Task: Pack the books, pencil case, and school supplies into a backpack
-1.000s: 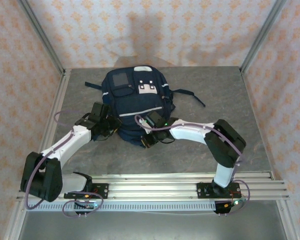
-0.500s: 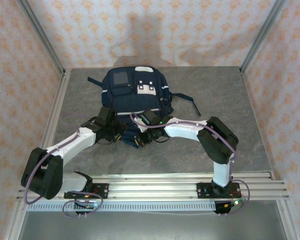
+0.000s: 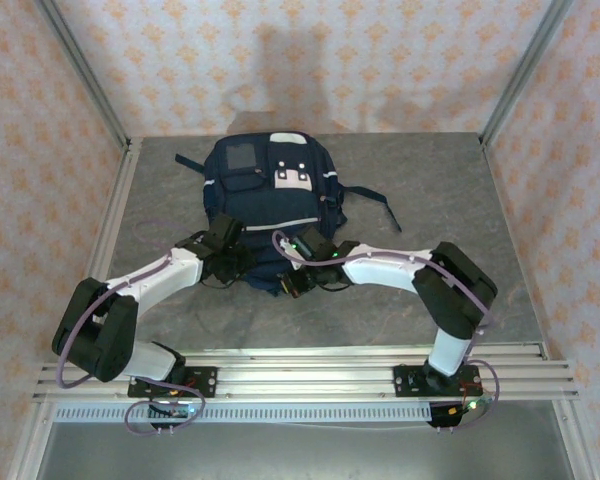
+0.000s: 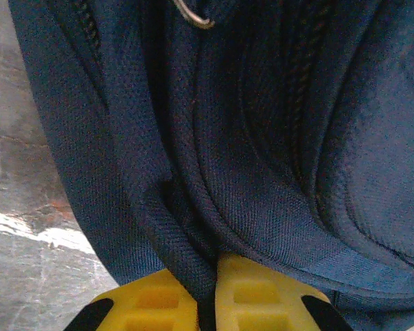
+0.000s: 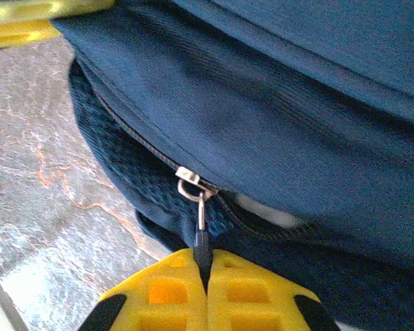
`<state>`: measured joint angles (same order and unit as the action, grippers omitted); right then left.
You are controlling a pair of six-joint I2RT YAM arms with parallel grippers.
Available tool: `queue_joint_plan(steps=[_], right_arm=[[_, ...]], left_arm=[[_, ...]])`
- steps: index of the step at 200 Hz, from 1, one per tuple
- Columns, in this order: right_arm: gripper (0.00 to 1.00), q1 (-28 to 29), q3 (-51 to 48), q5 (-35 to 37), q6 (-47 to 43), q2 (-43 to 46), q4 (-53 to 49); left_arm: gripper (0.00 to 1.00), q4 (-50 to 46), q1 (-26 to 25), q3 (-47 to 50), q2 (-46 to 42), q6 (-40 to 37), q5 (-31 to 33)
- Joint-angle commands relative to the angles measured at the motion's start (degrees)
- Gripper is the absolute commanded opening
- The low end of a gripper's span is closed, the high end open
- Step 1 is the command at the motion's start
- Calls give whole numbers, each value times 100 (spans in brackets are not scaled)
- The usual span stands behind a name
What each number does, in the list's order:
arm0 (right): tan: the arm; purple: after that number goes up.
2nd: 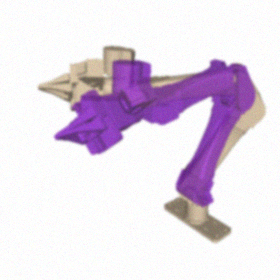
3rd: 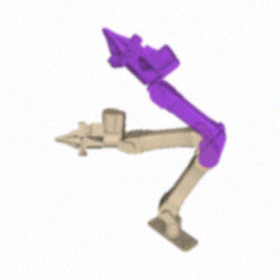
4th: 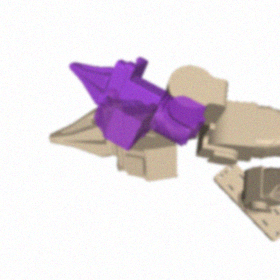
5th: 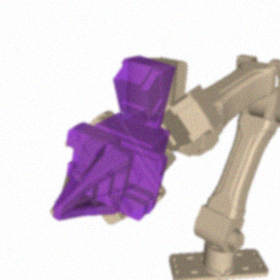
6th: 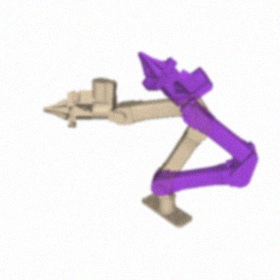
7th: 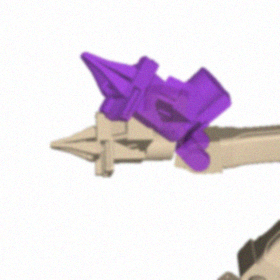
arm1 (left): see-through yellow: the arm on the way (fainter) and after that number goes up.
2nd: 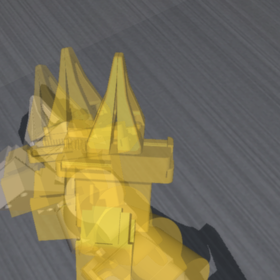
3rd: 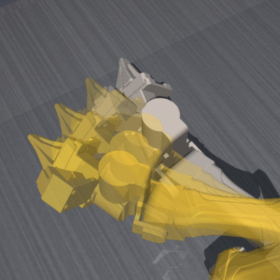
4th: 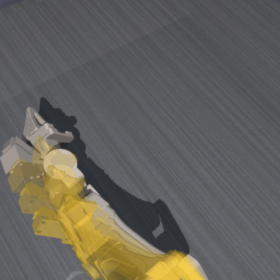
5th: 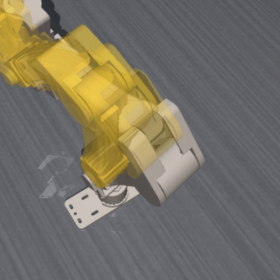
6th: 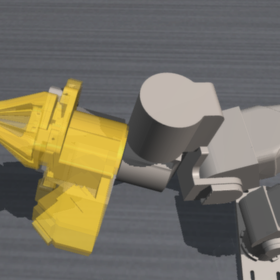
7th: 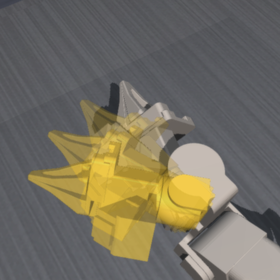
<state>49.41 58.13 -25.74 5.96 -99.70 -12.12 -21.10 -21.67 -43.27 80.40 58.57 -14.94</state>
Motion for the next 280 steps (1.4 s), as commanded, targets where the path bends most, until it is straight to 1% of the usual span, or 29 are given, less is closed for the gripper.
queue_joint_plan(steps=[1,36,59,70,80,99,105,112,125,138,153,172,192,229,255,280], right_arm=[[0,-317,-376,785,44,310,-344],[0,-620,-648,1154,59,589,-291],[0,-734,-770,1456,124,686,-170],[0,-757,-835,1490,159,713,-28],[0,-753,-840,1350,153,694,80],[0,-669,-670,667,38,526,224],[0,-599,-574,504,-24,438,205],[0,-486,-436,380,-108,320,147],[0,-314,-172,142,-161,97,95],[0,-219,63,3,-52,-96,124],[0,-184,255,-147,154,-302,308],[0,-179,444,-361,407,-523,498],[0,-142,604,-389,496,-663,552],[0,-72,750,-309,504,-769,535],[0,-56,761,-288,512,-775,577],[0,-50,745,-274,516,-766,591]], left_arm=[[11,-473,359,88,-79,-342,553],[5,-580,733,244,-346,-423,578],[2,-929,877,109,-662,-411,918],[0,-1190,989,47,-941,-231,1152],[0,-1203,1057,51,-1297,-145,1328],[1,-1408,1064,-169,-1775,-268,1853],[4,-1455,1064,-255,-1812,-326,1908],[9,-1482,1060,-356,-1790,-414,1815],[22,-1520,1052,-516,-1619,-477,1372],[34,-1460,1038,-532,-1425,-362,820],[41,-1312,936,-439,-1343,-113,426],[49,-1224,664,-381,-1370,132,392],[54,-1169,338,-446,-1273,375,391],[64,-896,-159,-470,-793,1172,229],[66,-753,-393,-525,-421,1543,136],[65,-696,-470,-551,-133,1644,190]])
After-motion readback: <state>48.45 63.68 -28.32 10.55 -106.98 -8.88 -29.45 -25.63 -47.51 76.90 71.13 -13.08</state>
